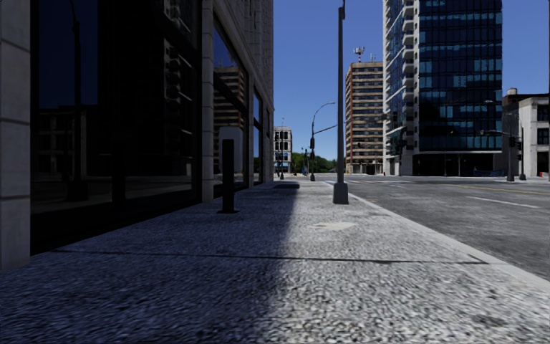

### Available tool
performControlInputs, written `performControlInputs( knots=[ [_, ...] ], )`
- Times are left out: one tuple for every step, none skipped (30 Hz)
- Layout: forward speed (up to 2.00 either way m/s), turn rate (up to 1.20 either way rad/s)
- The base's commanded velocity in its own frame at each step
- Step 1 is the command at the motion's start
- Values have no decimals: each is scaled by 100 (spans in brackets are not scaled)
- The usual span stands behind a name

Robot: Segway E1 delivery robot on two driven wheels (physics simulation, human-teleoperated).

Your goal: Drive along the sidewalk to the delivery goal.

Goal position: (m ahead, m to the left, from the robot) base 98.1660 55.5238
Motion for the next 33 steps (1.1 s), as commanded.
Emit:
performControlInputs(
  knots=[
    [200,0],
    [200,0],
    [200,0],
    [200,0],
    [200,0],
    [200,0],
    [200,0],
    [200,0],
    [200,0],
    [200,0],
    [200,0],
    [200,0],
    [200,0],
    [200,0],
    [200,0],
    [200,0],
    [200,-18],
    [200,-23],
    [200,-23],
    [200,-25],
    [200,-25],
    [200,-25],
    [200,-25],
    [200,-21],
    [200,-2],
    [200,0],
    [200,0],
    [200,0],
    [200,0],
    [200,0],
    [200,0],
    [200,0],
    [200,0]
  ],
)
